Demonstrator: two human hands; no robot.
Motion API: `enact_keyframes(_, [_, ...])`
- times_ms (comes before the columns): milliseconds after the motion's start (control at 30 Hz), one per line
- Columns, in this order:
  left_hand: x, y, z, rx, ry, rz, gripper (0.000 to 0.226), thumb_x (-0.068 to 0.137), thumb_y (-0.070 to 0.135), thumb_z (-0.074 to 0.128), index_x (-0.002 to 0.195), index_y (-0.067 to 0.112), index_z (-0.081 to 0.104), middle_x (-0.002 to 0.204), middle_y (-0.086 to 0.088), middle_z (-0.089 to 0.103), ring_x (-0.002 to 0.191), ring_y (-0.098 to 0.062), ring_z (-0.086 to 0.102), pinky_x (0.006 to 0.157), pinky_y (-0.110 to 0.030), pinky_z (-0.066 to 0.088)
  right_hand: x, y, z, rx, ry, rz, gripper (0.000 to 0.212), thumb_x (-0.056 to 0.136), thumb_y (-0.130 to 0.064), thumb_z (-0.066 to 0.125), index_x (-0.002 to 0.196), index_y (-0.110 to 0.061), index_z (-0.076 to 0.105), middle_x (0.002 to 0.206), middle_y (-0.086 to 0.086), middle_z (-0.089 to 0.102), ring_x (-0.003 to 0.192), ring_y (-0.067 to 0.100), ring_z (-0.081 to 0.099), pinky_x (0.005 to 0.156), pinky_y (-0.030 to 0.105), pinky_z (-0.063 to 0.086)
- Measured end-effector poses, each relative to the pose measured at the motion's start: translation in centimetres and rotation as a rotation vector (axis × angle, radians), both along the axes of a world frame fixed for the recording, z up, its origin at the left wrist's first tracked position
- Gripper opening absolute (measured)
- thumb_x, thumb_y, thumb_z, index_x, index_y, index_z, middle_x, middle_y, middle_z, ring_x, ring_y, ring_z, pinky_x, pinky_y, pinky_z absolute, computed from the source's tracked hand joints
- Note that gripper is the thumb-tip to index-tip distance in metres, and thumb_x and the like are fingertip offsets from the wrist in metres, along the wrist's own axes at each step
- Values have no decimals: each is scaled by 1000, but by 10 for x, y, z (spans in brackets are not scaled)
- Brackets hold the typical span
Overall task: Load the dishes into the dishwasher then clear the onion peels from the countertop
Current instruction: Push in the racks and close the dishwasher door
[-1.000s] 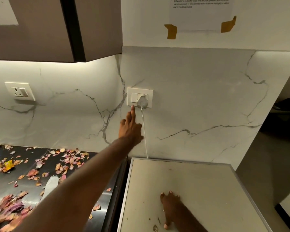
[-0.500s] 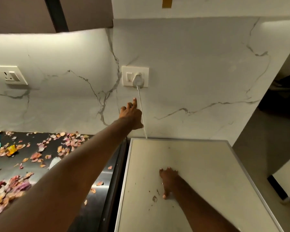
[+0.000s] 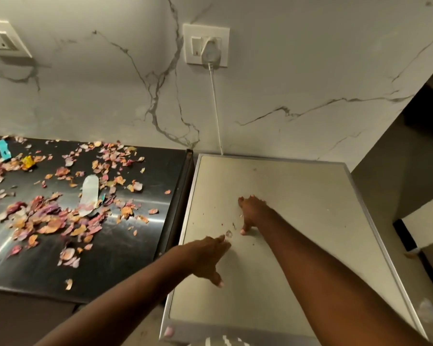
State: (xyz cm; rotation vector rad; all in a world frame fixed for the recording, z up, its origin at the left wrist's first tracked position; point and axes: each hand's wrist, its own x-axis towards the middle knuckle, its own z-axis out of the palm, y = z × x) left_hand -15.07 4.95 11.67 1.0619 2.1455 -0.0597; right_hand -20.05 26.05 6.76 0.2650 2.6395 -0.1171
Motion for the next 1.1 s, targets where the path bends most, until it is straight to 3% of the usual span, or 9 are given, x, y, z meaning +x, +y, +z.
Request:
enact_keyframes(133, [54,-26,-16,-84,-45,-29,130,78,36,88,164,18,-7,170,-16,-15,156,-43,-10,127,-59,17,6,2,-2,-16,10,28,124,73,-46,92,164,-10,14,166,23,26,156,39,18,126,55,18])
enact_keyframes(233, [77,-34,-30,-167,62,-62,147,72,31,92,159,18,-26,161,-16,-36,147,-43,-30,122,-66,21,19,3,1,-29,31,54,108,84,-44,84,165,-16,18,169,23,17,156,39,21,127,48,18])
enact_keyframes(367, [84,-36,-32,-163,131,-47,151,70,32,93,158,22,-30,160,-12,-40,149,-40,-30,123,-58,28,69,-10,-8,-127,132,67,70,104,-34,59,163,-26,24,172,12,16,156,36,20,125,45,27])
enact_keyframes(600, [79,-41,-23,-115,113,-33,142,79,28,88,157,31,-31,160,-3,-41,146,-29,-31,110,-46,46,177,-40,-22,-230,194,50,71,106,-46,45,166,-36,8,174,5,-6,161,28,0,128,44,11])
enact_keyframes(667, [76,-40,-23,-112,104,-27,141,80,26,87,157,32,-31,160,-2,-41,146,-27,-30,109,-47,47,189,-44,-24,-183,239,75,79,91,-55,64,161,-42,29,172,6,10,157,33,23,120,51,30])
enact_keyframes(767, [76,-32,-28,-114,80,2,124,93,17,74,156,36,-31,160,-1,-41,149,-28,-29,114,-48,41,188,-38,-41,-148,200,97,94,37,-61,95,125,-35,75,139,9,66,117,34,71,82,51,60])
enact_keyframes(933, [80,-24,-42,-105,124,62,90,109,12,44,158,39,-26,164,0,-37,156,-32,-23,123,-58,25,179,-32,-58,-116,247,91,98,24,-67,92,115,-35,80,128,7,73,107,31,74,76,48,61])
enact_keyframes(1033, [80,-23,-40,-100,140,79,95,107,16,50,158,37,-27,165,-1,-36,155,-32,-24,122,-57,28,183,-35,-40,-149,195,108,93,46,-71,87,133,-42,68,152,4,52,126,29,65,101,45,51])
enact_keyframes(1100, [79,-26,-36,-130,140,64,124,93,19,74,156,35,-31,164,-2,-38,151,-31,-29,120,-56,33,183,-37,-23,-187,187,101,81,89,-63,65,160,-47,28,170,2,2,158,29,22,122,48,25])
